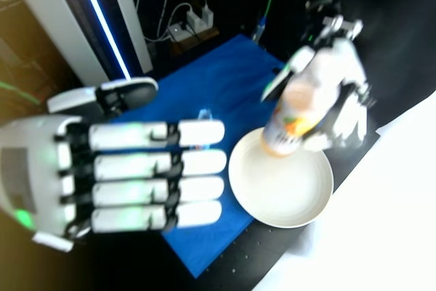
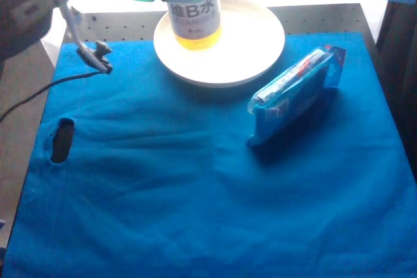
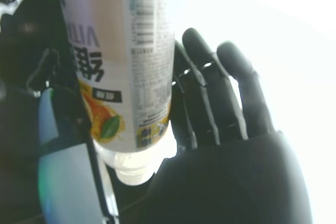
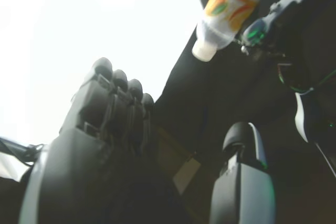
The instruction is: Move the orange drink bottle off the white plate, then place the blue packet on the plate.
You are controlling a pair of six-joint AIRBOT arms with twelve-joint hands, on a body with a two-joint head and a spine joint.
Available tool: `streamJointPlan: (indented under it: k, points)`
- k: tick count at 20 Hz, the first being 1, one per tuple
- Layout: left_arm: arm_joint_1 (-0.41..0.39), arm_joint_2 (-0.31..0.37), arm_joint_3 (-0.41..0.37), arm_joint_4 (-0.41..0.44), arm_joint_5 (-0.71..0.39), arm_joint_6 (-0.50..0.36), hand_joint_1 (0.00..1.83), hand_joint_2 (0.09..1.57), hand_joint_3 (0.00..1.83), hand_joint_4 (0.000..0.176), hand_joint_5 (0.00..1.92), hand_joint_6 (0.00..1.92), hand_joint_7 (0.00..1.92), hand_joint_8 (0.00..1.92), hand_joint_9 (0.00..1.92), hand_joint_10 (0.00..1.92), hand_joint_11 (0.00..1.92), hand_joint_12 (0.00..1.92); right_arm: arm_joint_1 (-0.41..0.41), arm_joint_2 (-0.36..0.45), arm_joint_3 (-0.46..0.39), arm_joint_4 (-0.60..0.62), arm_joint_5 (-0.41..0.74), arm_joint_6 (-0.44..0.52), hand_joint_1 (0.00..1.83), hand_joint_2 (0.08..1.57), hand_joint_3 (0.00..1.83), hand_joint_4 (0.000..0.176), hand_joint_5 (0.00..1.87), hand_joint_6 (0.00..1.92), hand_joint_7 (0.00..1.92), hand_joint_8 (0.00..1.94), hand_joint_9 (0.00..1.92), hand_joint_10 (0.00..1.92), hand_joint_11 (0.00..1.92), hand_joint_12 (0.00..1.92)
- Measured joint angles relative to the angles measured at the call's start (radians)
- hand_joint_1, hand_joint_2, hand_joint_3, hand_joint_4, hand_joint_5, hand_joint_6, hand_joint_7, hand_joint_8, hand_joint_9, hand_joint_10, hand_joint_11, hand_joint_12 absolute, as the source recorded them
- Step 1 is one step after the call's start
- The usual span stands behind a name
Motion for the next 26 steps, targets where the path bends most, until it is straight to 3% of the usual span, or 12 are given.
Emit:
streamJointPlan:
  k: [1, 6, 11, 14, 16, 17, 19, 20, 21, 23, 24, 26]
  points:
    - [-0.010, 0.006, -0.002, 0.046, -0.006, -0.013, 1.21, 1.15, 0.00, 0.000, 0.89, 0.99, 0.95, 1.17, 0.90, 0.75, 0.61, 1.32, 0.000, 0.000, 0.000, 0.004, 0.000, 0.000, 0.68, 0.88, 0.00, 0.041, 0.32, 0.01, 0.36, 0.01, 0.29, 0.01, 0.30, 0.03]
    - [-0.023, 0.077, -0.045, 0.132, -0.066, -0.110, 1.22, 1.17, 0.00, 0.000, 0.85, 1.00, 0.94, 1.25, 0.99, 0.53, 0.68, 1.09, 0.000, 0.001, -0.002, 0.009, 0.002, 0.000, 0.65, 0.87, 0.00, 0.062, 0.30, 0.00, 0.35, 0.00, 0.26, 0.00, 0.25, 0.00]
    - [-0.014, 0.176, -0.131, 0.196, -0.081, -0.112, 1.21, 1.19, 0.00, 0.000, 0.83, 1.01, 0.86, 1.38, 0.86, 0.78, 0.57, 1.23, 0.000, 0.001, -0.006, 0.001, 0.004, 0.000, 0.64, 0.87, 0.00, 0.061, 0.28, 0.00, 0.34, 0.00, 0.26, 0.01, 0.28, 0.02]
    - [0.003, 0.208, -0.167, 0.219, -0.094, -0.112, 0.96, 1.18, 0.00, 0.165, 0.84, 1.19, 0.83, 0.36, 0.67, 0.62, 0.32, 1.23, 0.000, 0.003, -0.011, 0.005, 0.004, 0.000, 0.64, 0.88, 0.00, 0.053, 0.29, 0.00, 0.33, 0.00, 0.25, 0.00, 0.26, 0.01]
    - [0.019, 0.213, -0.171, 0.227, -0.099, -0.112, 1.00, 1.19, 0.00, 0.050, 0.83, 1.22, 0.92, 0.35, 0.73, 0.80, 0.42, 1.35, 0.000, 0.003, -0.013, 0.003, 0.005, 0.000, 0.65, 0.88, 0.00, 0.060, 0.29, 0.00, 0.32, 0.00, 0.24, 0.00, 0.25, 0.01]
    - [0.023, 0.218, -0.174, 0.229, -0.095, -0.110, 1.00, 1.20, 0.00, 0.035, 0.81, 1.24, 0.91, 0.34, 0.73, 0.81, 0.42, 1.32, 0.000, 0.003, -0.014, 0.004, 0.005, 0.000, 0.66, 0.89, 0.00, 0.063, 0.29, 0.00, 0.32, 0.00, 0.24, 0.00, 0.26, 0.01]
    - [0.040, 0.229, -0.184, 0.220, -0.095, -0.103, 1.00, 1.19, 0.00, 0.055, 0.83, 1.21, 0.99, 0.31, 0.81, 0.69, 0.34, 1.28, 0.000, 0.003, -0.015, 0.004, 0.005, 0.000, 0.68, 0.91, 0.01, 0.058, 0.28, 0.00, 0.33, 0.00, 0.24, 0.00, 0.25, 0.00]
    - [0.055, 0.235, -0.195, 0.203, -0.101, -0.090, 1.16, 1.15, 0.01, 0.007, 0.89, 1.03, 0.95, 0.99, 0.87, 0.61, 0.46, 1.27, 0.000, 0.003, -0.017, 0.005, 0.005, 0.000, 0.69, 0.91, 0.01, 0.056, 0.28, 0.00, 0.33, 0.00, 0.24, 0.00, 0.25, 0.00]
    - [0.068, 0.237, -0.201, 0.193, -0.105, -0.081, 1.19, 1.14, 0.01, 0.024, 0.93, 1.00, 0.93, 1.10, 0.92, 0.50, 0.48, 1.22, -0.001, 0.003, -0.017, 0.003, 0.005, 0.000, 0.68, 0.90, 0.00, 0.056, 0.29, 0.00, 0.34, 0.00, 0.25, 0.00, 0.26, 0.01]
    - [0.107, 0.241, -0.224, 0.159, -0.124, -0.060, 1.20, 1.15, 0.00, 0.019, 0.87, 1.15, 0.97, 1.02, 1.07, 0.26, 0.70, 0.96, -0.001, 0.003, -0.017, 0.004, 0.005, 0.000, 0.67, 0.91, 0.00, 0.049, 0.29, 0.00, 0.33, 0.00, 0.25, 0.01, 0.29, 0.02]
    - [0.127, 0.245, -0.236, 0.143, -0.131, -0.049, 1.33, 1.12, 0.01, 0.000, 0.85, 1.13, 0.97, 0.98, 1.00, 0.94, 0.74, 0.95, -0.001, 0.003, -0.017, 0.004, 0.005, 0.000, 0.68, 0.91, 0.01, 0.052, 0.28, 0.00, 0.32, 0.00, 0.25, 0.00, 0.27, 0.01]
    - [0.171, 0.254, -0.262, 0.086, -0.152, -0.008, 1.19, 1.17, 0.00, 0.033, 0.86, 1.15, 0.88, 1.15, 0.85, 0.55, 0.47, 1.23, -0.001, 0.003, -0.017, 0.004, 0.005, 0.000, 0.70, 0.92, 0.01, 0.054, 0.29, 0.00, 0.32, 0.00, 0.24, 0.00, 0.25, 0.00]
